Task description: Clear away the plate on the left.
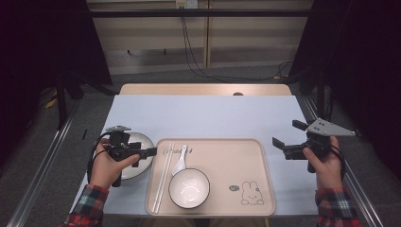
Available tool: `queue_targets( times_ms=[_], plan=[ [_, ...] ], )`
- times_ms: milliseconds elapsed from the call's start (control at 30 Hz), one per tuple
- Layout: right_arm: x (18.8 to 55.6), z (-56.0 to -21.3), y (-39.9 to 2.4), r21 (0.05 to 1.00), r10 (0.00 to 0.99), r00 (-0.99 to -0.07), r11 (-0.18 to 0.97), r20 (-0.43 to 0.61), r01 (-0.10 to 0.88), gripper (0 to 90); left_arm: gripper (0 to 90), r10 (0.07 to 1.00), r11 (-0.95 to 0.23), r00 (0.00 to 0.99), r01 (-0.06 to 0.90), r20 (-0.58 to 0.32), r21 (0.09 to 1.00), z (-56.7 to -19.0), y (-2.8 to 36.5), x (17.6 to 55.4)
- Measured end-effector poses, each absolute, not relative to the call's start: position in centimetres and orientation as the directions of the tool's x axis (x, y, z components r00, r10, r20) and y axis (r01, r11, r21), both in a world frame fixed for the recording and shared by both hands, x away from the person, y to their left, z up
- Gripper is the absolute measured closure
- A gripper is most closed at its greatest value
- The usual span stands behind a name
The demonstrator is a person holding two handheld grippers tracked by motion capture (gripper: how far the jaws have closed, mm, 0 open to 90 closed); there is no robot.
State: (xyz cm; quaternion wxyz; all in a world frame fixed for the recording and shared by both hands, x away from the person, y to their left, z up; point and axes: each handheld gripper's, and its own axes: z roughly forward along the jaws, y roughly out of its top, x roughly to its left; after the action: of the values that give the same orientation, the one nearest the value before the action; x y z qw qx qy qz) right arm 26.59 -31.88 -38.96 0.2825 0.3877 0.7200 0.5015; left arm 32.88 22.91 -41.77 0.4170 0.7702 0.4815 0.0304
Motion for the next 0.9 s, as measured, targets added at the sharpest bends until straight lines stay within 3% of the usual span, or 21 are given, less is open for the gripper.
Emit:
queue_targets(
  times_ms=[900],
  plan=[
    [26.6, -38.9, -31.9, 0.942, 0.841, -0.541, 0.195, -0.017, 0.272, 0.0, 18.3, 0.850, -0.122, 0.419, 0.747, -0.320, 0.654, -42.7, 27.8, 33.1]
  ],
)
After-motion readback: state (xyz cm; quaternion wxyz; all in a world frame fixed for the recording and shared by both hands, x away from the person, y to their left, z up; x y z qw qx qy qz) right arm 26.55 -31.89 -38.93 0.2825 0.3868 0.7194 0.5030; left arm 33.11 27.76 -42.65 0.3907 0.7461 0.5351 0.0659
